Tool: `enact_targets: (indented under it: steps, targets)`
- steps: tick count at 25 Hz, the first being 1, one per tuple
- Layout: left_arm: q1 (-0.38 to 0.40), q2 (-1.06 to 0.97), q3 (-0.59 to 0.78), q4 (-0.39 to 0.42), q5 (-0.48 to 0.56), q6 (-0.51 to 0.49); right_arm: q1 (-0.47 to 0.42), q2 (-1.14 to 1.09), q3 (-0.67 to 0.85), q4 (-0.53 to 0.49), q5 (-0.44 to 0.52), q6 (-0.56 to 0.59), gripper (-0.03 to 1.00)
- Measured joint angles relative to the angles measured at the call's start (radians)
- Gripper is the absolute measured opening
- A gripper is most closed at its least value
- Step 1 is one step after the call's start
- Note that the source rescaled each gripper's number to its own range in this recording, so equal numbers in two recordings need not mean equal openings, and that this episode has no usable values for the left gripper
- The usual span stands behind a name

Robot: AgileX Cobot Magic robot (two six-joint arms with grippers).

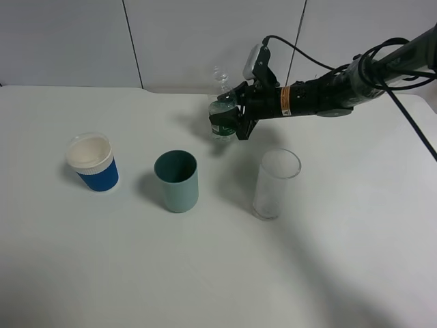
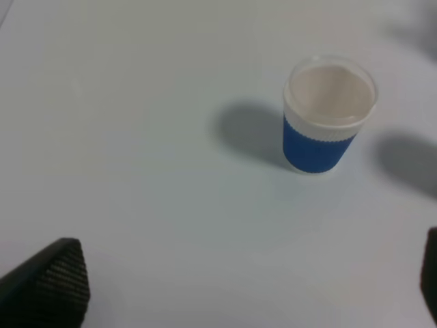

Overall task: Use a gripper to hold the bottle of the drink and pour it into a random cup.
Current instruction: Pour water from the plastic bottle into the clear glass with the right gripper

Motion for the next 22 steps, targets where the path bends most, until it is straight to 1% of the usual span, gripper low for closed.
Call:
enact_targets:
  steps: [5, 11, 18, 22]
  targets:
    - [0.000, 0.000, 0.000, 0.000, 0.000, 0.000, -0.018, -0.070, 0.000, -0.073, 0.002, 0.070, 0.01]
    - [0.000, 0.000, 0.000, 0.000, 0.000, 0.000, -0.039, -0.160, 0.000, -0.198, -0.012, 0.142, 0.01]
    - [0.000, 0.000, 0.000, 0.000, 0.000, 0.000, -0.084, -0.256, 0.000, -0.387, -0.129, 0.181, 0.01]
    - [0.000, 0.000, 0.000, 0.000, 0.000, 0.000, -0.109, -0.304, 0.000, -0.393, -0.147, 0.183, 0.01]
